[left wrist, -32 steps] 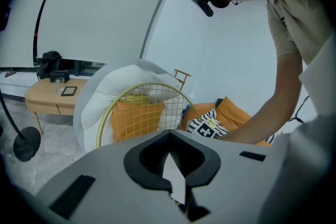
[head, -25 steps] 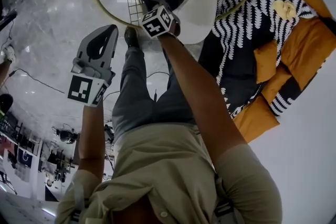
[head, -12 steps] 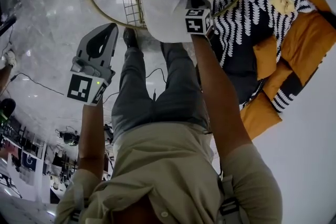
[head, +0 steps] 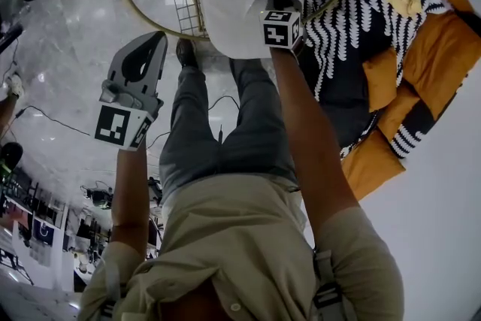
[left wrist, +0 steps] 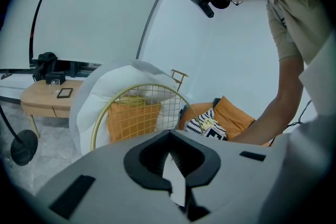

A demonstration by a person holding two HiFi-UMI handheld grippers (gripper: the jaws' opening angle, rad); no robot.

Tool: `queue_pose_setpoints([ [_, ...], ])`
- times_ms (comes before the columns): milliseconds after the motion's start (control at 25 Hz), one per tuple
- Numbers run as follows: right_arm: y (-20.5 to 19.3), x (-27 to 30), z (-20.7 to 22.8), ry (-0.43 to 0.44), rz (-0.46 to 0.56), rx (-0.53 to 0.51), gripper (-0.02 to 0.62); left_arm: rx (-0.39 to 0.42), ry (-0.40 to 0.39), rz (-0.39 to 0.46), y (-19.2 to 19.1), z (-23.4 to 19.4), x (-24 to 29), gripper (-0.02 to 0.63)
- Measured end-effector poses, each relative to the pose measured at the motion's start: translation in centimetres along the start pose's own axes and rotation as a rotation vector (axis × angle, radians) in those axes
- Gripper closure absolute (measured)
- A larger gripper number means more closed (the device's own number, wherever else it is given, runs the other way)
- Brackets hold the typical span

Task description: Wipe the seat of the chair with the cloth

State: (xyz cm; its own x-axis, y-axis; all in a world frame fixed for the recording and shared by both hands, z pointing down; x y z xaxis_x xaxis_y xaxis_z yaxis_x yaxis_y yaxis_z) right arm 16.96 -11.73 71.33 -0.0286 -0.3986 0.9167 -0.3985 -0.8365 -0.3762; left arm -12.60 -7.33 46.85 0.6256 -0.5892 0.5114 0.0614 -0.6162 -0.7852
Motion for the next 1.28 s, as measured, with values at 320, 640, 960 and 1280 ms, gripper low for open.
queue_pose_setpoints([
  [320,0.8,-0.5,-16.4,0.378,-0.033,-0.229,0.545,-0.022,0.020,-0.007,-1.0,-0.1,-1.0,0.591],
  [640,-0.5,-1.0,-16.5,0.397,-0.033,-0.292,0.545,-0.018,0.020,-0.006,-1.1,-0.2,-1.0,0.591],
  [960,-3.3,-1.6,1.2,0.055,-0.060,-0.086,0.544,-0.004,0.001,0.008,-0.3,0.3,-0.4,0.591],
  [1280,-3.8,-2.4,3.2,-0.005,-0.064,-0.027,0.545,0.002,-0.002,0.008,0.0,0.6,-0.4,0.591],
])
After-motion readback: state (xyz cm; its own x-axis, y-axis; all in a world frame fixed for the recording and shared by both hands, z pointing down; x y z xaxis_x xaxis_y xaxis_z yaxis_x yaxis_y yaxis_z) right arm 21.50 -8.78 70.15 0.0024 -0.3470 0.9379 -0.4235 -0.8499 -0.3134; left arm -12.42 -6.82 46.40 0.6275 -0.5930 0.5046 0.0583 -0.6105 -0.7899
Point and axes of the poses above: the fingertips, and each gripper's own axes: x forward along the fingers, z to its right, y out of its top, the point moved 8 cm from there along -x, backward along the fingers, and after that the axes turned 5 degrees about -y, right-handed, at the moved point
